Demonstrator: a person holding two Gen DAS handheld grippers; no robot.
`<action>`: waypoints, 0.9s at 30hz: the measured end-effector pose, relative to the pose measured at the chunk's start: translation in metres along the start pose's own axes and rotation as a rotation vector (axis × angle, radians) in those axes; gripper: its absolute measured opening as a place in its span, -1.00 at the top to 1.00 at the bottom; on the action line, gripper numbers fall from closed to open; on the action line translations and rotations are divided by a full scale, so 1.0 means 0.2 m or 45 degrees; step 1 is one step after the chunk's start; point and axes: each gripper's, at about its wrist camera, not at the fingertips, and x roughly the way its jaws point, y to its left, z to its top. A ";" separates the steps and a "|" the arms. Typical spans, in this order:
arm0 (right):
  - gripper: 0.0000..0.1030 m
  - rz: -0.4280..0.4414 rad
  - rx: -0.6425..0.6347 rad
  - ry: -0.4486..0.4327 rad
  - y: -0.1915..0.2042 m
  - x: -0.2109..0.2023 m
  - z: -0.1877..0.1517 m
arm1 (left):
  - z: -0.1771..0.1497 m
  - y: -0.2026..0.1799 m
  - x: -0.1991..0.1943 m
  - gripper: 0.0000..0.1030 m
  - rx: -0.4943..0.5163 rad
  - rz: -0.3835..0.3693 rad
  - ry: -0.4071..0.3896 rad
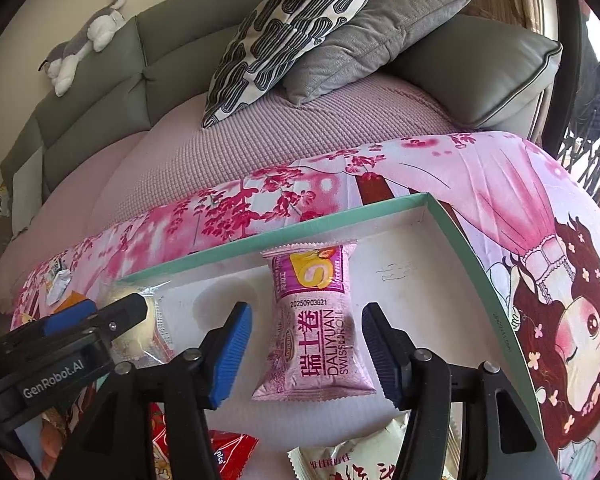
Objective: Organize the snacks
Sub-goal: 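Carry the bun bag into the tray and open the left tool while the right releases the Swiss roll there, then lift both open tools away from the tray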
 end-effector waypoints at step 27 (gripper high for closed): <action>-0.91 0.153 0.014 -0.080 0.13 -0.42 -0.32 | -0.44 0.26 -0.45 -0.99 -0.056 0.173 -0.283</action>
